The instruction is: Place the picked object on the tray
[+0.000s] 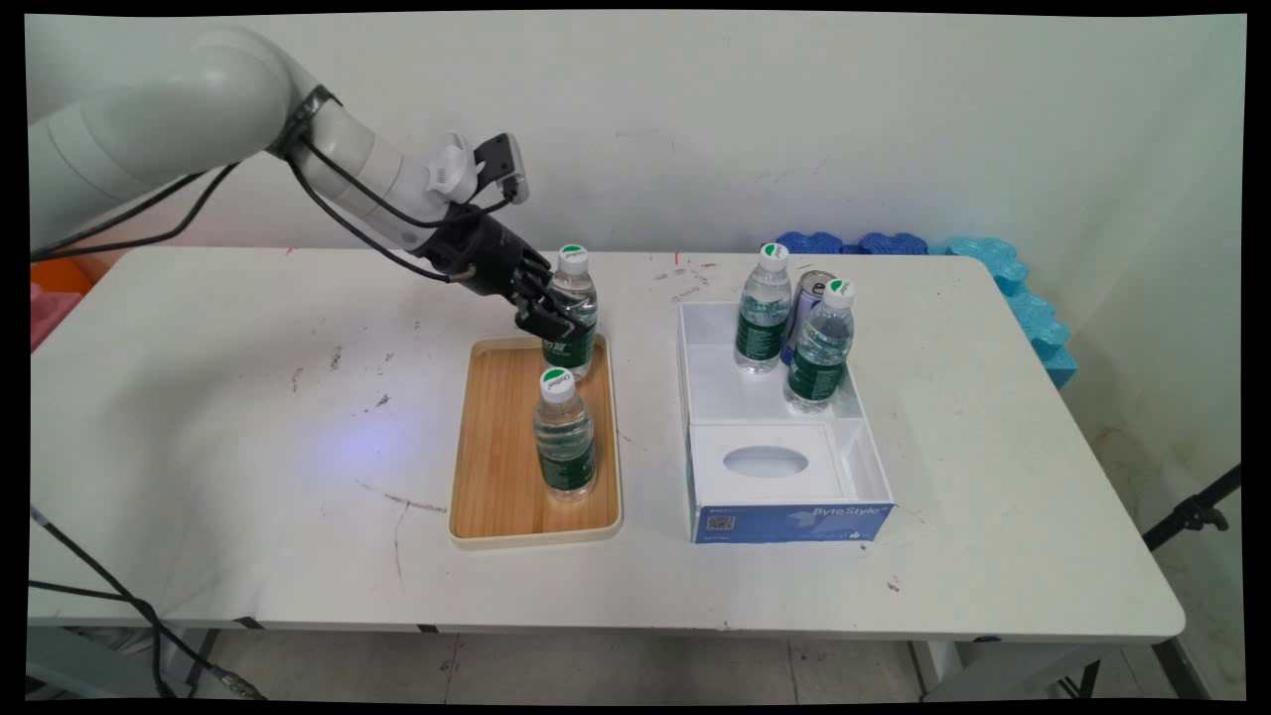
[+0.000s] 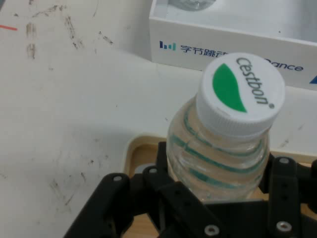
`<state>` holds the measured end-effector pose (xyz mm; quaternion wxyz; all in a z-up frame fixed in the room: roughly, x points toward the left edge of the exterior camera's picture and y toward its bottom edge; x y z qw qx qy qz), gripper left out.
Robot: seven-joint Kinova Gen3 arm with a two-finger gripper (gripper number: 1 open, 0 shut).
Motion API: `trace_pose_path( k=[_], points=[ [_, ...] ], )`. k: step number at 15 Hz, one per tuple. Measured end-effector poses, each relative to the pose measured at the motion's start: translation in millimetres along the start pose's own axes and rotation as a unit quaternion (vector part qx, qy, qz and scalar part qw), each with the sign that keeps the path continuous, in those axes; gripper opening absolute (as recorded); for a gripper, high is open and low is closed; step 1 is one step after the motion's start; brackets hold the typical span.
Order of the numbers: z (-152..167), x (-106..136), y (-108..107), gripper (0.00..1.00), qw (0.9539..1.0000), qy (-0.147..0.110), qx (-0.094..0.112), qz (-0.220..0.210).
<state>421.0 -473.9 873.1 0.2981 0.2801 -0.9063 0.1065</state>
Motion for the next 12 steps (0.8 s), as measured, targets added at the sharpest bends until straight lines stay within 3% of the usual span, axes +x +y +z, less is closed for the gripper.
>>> trace_pose_path(
  k=[9,10,12],
  points=[
    [13.9,5.5,-3.7,0.0,0.9998,-0.009,-0.003,-0.017],
    [14.5,5.9,-4.0,1.0,0.9998,-0.009,-0.003,-0.018],
    [15.8,6.2,-4.3,1.0,0.9998,-0.011,-0.003,-0.019]
  ],
)
